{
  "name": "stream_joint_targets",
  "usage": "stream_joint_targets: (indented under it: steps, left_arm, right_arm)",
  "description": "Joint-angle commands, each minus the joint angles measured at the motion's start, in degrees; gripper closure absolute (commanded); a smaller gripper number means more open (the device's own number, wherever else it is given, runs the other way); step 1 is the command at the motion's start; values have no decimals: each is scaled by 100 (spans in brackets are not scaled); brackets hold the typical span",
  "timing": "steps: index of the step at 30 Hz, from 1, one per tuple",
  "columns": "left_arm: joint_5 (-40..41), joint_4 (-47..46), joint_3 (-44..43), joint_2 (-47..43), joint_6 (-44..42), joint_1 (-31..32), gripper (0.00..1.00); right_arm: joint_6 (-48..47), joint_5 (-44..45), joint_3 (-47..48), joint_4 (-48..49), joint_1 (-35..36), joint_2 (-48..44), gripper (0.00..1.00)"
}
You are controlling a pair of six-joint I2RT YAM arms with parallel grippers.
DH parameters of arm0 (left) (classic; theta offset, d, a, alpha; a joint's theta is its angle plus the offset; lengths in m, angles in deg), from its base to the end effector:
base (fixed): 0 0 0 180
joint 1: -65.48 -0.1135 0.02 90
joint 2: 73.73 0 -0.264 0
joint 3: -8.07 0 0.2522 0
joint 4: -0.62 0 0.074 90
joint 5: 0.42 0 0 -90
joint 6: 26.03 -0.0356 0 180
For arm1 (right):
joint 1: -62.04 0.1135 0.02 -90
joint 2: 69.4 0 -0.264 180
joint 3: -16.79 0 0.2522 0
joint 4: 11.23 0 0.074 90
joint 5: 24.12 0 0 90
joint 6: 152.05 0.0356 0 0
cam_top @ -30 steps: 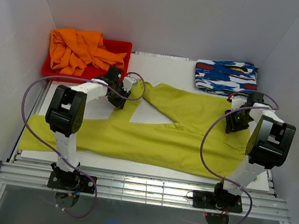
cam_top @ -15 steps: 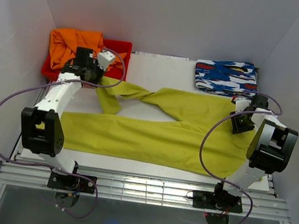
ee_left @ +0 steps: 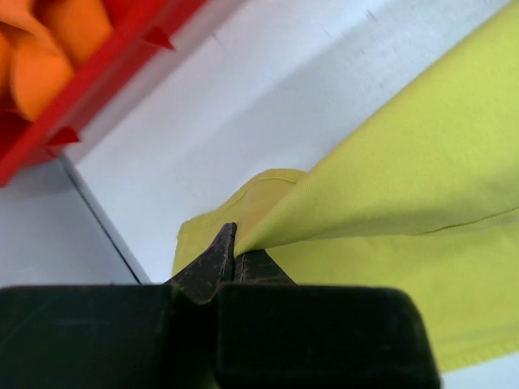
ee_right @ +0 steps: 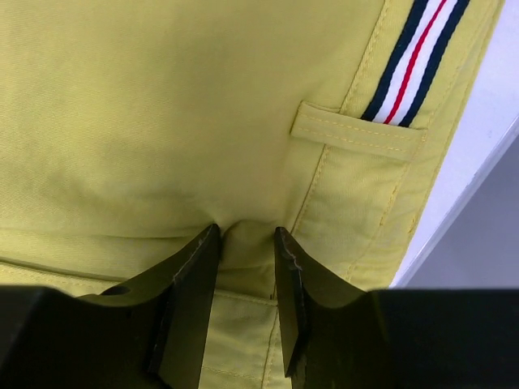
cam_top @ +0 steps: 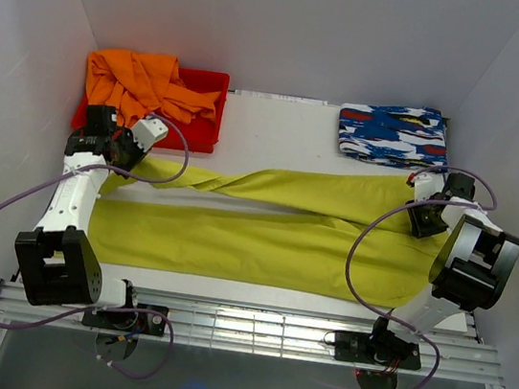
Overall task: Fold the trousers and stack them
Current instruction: Flatten the trousers out
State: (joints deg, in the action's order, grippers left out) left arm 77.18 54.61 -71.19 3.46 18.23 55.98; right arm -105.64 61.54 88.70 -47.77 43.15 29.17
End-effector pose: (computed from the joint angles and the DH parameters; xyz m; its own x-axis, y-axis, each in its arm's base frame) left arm 0.2780 0.0388 0.2944 -0.5637 0.6149 -0.5515 0.5347 0.7806 0.3237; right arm 0.3170 -0.1056 0.1637 -0.8120 -0.4488 -0.3731 -0.3718 0.8906 -0.2620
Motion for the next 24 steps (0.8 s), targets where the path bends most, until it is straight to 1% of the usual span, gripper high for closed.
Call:
stream_joint_targets:
  steps: [1,2,3,4,5,6,7,8,9,10,11,12,14,16,17,18,20,21,22,23,24]
  left_arm:
    - [-375,808,133,-178,-909,-245,100]
    - [-394,872,177,-108,-911,-246,100]
    - [-412,925,186,145,-911,-246,100]
    - [-429,917,151,321,-876,-246,98]
    - [-464,777,81,532,-667,-254,94]
    - [-508,698,2,752,-560,-254,81]
    - [-561,584,-259,1180,-411,-254,71]
    - [-614,409,-427,1393,-253,-254,58]
    - [-710,346,-629,1578,114,-254,46]
    - [-754,293,-1031,1858,283,-263,27]
    - [-807,267,-1210,1957,406,-281,22]
    - [-886,266,-1368,2019,555,-289,3]
    - [-852,266,-1606,2020,601,-333,2]
    - [-1026,371,-1598,1888,418,-412,2]
    - [-1114,537,-1494,1679,303,-517,2]
    - [-1167,591,-1414,1572,172,-570,2]
    - [-1054,653,-1099,1353,-101,-702,2]
    - [-984,662,-1019,1325,-154,-764,2]
    - [-1009,775,-974,1316,-225,-842,3]
    - [-1123,889,-957,1316,-243,-1061,3]
    - [-1289,1030,-983,1342,-260,-1176,4]
  right_arm:
    - [-588,699,-471,-507,-334,102,62]
    - [-624,637,-471,-568,-334,41,62]
    - [-659,532,-445,-656,-334,-64,62]
    - [-694,278,-419,-735,-334,-118,61]
    - [-686,215,-305,-910,-334,-162,62]
    - [-668,-38,-217,-1042,-334,-214,61]
    - [-668,-154,-103,-1183,-334,-232,61]
    - [-607,-233,133,-1280,-325,-250,61]
    - [-606,-339,266,-1559,-317,-302,61]
    - [-615,-627,397,-1719,-317,-346,60]
    - [-607,-743,503,-1825,-308,-399,59]
    - [-615,-1022,670,-2052,-282,-539,57]
    - [-615,-1305,776,-2177,-229,-715,53]
    - [-571,-1612,829,-2291,-11,-979,52]
    - [-536,-1666,829,-2283,95,-1058,52]
    - [-449,-1762,795,-2257,375,-1198,51]
    - [-352,-1816,759,-2108,719,-1304,51]
    - [-273,-1834,750,-2038,1095,-1339,51]
    - [-133,-1834,768,-1889,1316,-1322,51]
    - [-45,-1808,794,-1818,1510,-1305,51]
    - [43,-1773,829,-1730,1877,-1235,51]
